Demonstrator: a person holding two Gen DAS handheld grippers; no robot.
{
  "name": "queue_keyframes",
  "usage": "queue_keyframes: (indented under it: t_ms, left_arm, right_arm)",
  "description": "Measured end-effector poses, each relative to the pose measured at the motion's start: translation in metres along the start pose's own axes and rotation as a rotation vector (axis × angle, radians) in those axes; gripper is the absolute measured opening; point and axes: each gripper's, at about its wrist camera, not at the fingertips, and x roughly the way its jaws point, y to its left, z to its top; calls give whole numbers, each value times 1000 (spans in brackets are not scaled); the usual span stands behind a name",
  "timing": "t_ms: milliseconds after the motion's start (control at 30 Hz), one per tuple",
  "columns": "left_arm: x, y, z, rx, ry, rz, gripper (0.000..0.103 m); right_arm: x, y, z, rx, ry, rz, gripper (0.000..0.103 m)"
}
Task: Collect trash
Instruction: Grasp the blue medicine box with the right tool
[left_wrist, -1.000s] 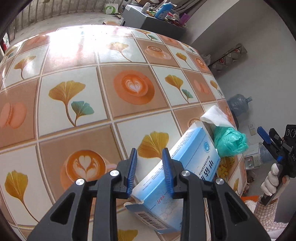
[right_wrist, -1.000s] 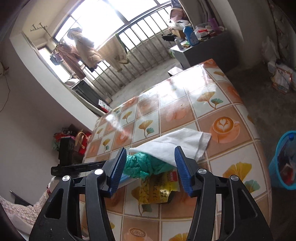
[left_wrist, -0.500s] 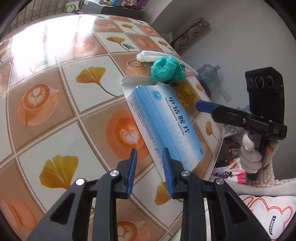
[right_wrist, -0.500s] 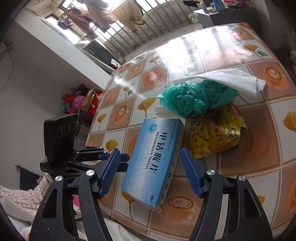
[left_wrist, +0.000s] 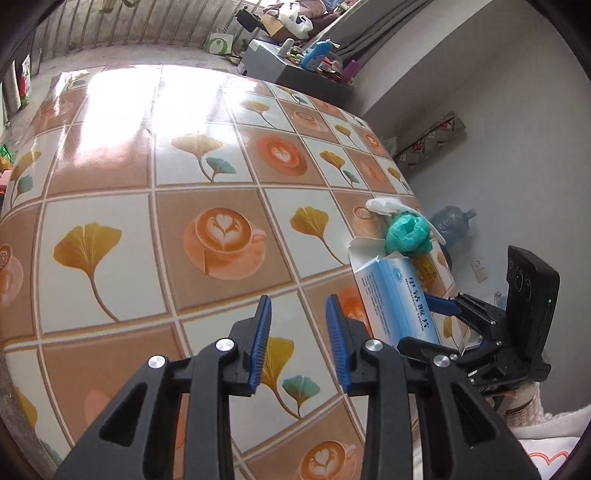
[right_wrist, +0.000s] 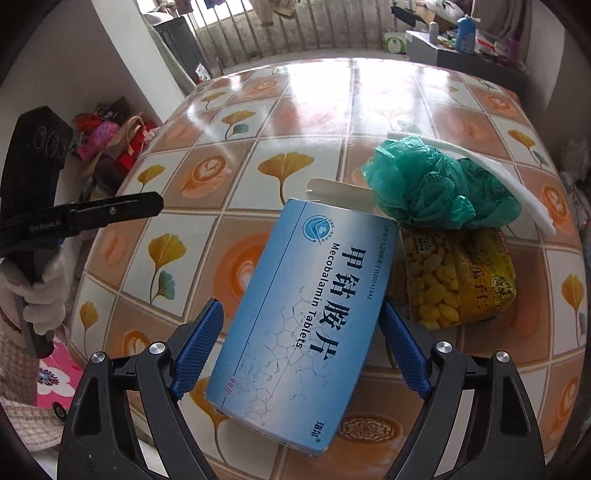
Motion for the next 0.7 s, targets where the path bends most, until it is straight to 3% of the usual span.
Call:
queue_keyframes:
  t_ms: [233,400,567,700]
  left_arm:
    - [9,-5,16,-16,-37,-1,30]
    - [29,-18,19,-3,-9,-21,30]
    - [50,-53,16,102,25,-54,30]
    - [58,-94,10,250,28,-108,30]
  right_arm:
    - [-7,16,-14,-135,6,49,75]
    - [-34,-9,-35,-129,10,249,72]
    - [-69,-50,-68,-74,11,285,72]
    - [-101,-90,-90,64,-27,272,72]
